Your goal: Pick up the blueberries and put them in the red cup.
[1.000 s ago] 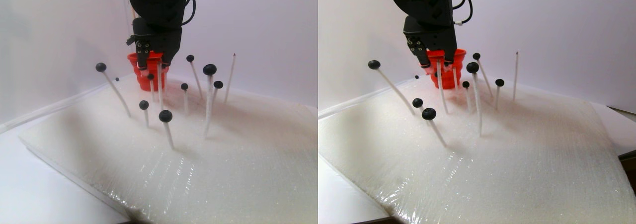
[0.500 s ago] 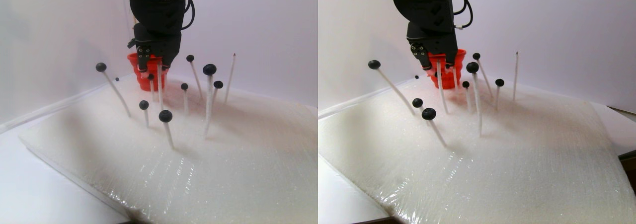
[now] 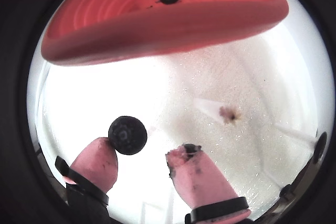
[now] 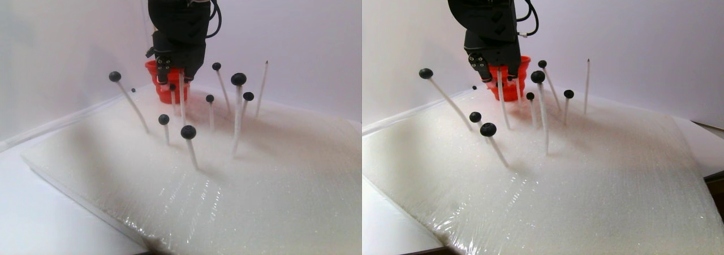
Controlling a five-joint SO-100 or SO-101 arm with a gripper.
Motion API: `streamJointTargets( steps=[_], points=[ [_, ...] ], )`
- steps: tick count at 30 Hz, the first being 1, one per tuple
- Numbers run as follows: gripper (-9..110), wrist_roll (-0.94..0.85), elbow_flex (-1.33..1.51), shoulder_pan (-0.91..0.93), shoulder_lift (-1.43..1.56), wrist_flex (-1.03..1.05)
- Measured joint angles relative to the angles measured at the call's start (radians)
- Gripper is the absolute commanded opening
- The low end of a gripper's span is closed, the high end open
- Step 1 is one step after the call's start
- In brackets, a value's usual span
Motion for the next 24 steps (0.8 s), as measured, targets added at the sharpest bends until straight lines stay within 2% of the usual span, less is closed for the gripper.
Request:
streamJointTargets(
  steps=[24],
  points=[
    [19,0.017,-0.014,-0.017,-0.046,-0.046]
  ],
)
